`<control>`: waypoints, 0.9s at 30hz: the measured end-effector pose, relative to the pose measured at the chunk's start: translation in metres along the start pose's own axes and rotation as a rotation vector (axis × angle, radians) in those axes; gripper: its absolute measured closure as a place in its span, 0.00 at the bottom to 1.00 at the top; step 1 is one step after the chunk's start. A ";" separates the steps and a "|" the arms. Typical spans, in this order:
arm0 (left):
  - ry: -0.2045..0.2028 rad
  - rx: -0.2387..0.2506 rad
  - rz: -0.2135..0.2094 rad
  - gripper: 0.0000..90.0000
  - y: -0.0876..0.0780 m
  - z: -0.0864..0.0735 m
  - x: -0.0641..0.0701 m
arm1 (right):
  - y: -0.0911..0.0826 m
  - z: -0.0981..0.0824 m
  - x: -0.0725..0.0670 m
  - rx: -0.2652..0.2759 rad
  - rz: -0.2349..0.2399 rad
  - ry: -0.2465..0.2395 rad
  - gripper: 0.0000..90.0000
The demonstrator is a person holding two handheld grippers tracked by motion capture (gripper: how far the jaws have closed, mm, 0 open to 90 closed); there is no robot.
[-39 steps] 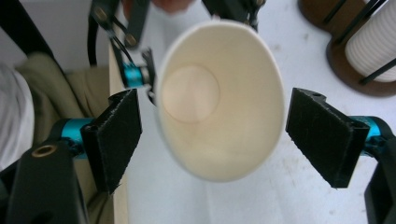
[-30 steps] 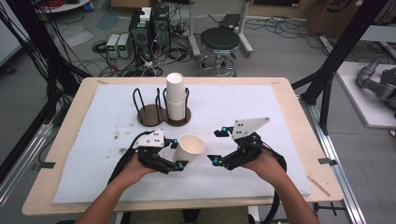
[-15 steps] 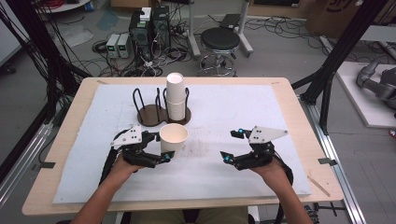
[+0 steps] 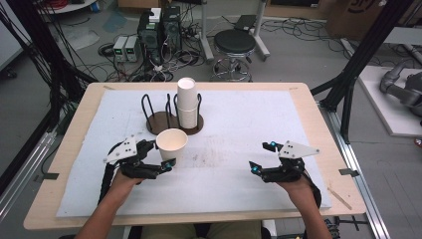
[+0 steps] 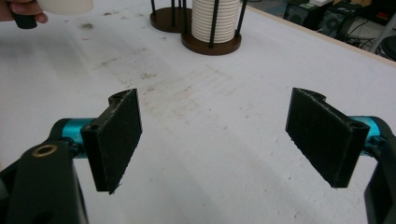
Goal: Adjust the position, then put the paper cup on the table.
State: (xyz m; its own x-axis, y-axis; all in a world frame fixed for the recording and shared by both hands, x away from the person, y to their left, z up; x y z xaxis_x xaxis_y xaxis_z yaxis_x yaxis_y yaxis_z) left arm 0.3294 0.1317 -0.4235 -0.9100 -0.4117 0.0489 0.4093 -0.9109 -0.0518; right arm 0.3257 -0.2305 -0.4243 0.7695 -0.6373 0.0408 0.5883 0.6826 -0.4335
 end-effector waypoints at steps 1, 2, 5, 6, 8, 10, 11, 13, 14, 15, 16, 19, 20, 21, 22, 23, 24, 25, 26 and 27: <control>0.004 0.004 0.003 0.34 -0.001 0.001 -0.001 | 0.000 0.000 0.001 0.004 -0.003 0.002 0.21; 0.005 0.008 0.006 0.34 -0.003 0.001 -0.001 | 0.000 0.000 0.001 0.005 -0.006 0.008 0.21; 0.003 0.012 0.013 0.34 -0.004 0.001 -0.002 | 0.002 -0.002 0.001 0.004 -0.002 0.007 0.21; 0.005 0.011 0.014 0.34 -0.004 0.001 -0.002 | 0.002 -0.002 0.000 0.002 -0.001 0.008 0.21; 0.007 0.014 0.019 0.34 -0.004 0.001 -0.002 | 0.002 -0.003 0.000 -0.004 -0.002 0.007 0.21; 0.006 0.016 0.021 0.34 -0.004 0.001 -0.002 | 0.001 -0.004 0.001 0.001 -0.006 0.004 0.21; 0.007 0.014 0.024 0.34 -0.004 0.001 -0.003 | 0.001 -0.004 0.001 -0.003 -0.004 0.013 0.21; 0.007 0.013 0.029 0.34 -0.005 0.001 -0.004 | 0.000 -0.004 0.002 0.001 -0.012 0.014 0.21; 0.007 0.016 0.034 0.34 -0.006 0.001 -0.005 | 0.000 -0.004 0.003 0.005 -0.015 0.011 0.21; 0.009 0.017 0.039 0.34 -0.007 0.002 -0.006 | 0.000 -0.004 0.003 0.001 -0.017 0.015 0.21; 0.008 0.023 0.043 0.34 -0.009 0.002 -0.006 | -0.001 -0.005 0.003 0.000 -0.017 0.012 0.21; 0.001 0.044 0.053 0.34 -0.015 0.003 -0.012 | -0.001 -0.005 0.003 -0.001 -0.019 0.009 0.21; 0.000 0.049 0.062 0.34 -0.017 0.003 -0.014 | -0.001 -0.005 0.003 -0.002 -0.020 0.014 0.21; 0.001 0.052 0.071 0.34 -0.020 0.004 -0.017 | -0.002 -0.006 0.004 -0.001 -0.023 0.012 0.21; 0.004 0.052 0.085 0.34 -0.023 0.004 -0.020 | -0.002 -0.006 0.004 -0.002 -0.023 0.015 0.21; 0.006 0.050 0.101 0.34 -0.026 0.003 -0.023 | -0.002 -0.006 0.004 0.000 -0.023 0.015 0.21; 0.012 0.043 0.122 0.34 -0.030 0.003 -0.027 | -0.003 -0.007 0.004 -0.003 -0.023 0.018 0.21; 0.015 0.039 0.149 0.34 -0.034 0.003 -0.031 | -0.003 -0.007 0.005 -0.002 -0.022 0.015 0.21; 0.016 0.039 0.173 0.34 -0.039 0.002 -0.036 | -0.003 -0.007 0.005 -0.001 -0.021 0.014 0.21; 0.013 0.047 0.195 0.34 -0.044 0.003 -0.041 | -0.003 -0.008 0.005 -0.004 -0.019 0.012 0.21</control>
State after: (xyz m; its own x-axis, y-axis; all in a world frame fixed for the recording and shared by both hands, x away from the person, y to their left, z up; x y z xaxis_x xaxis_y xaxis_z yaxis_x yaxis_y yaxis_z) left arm 0.3487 0.1883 -0.4205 -0.8136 -0.5807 0.0290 0.5806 -0.8141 -0.0127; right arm 0.3259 -0.2385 -0.4299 0.7551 -0.6544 0.0387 0.6021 0.6689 -0.4360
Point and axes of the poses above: each handheld gripper's, and its own axes: y roughly forward along the jaws, z roughly out of its top, x roughly to its right, the point moved 6 cm from there along y, roughly forward along the jaws, and after that the axes turned 1 degree about x, right-handed, at the moved point
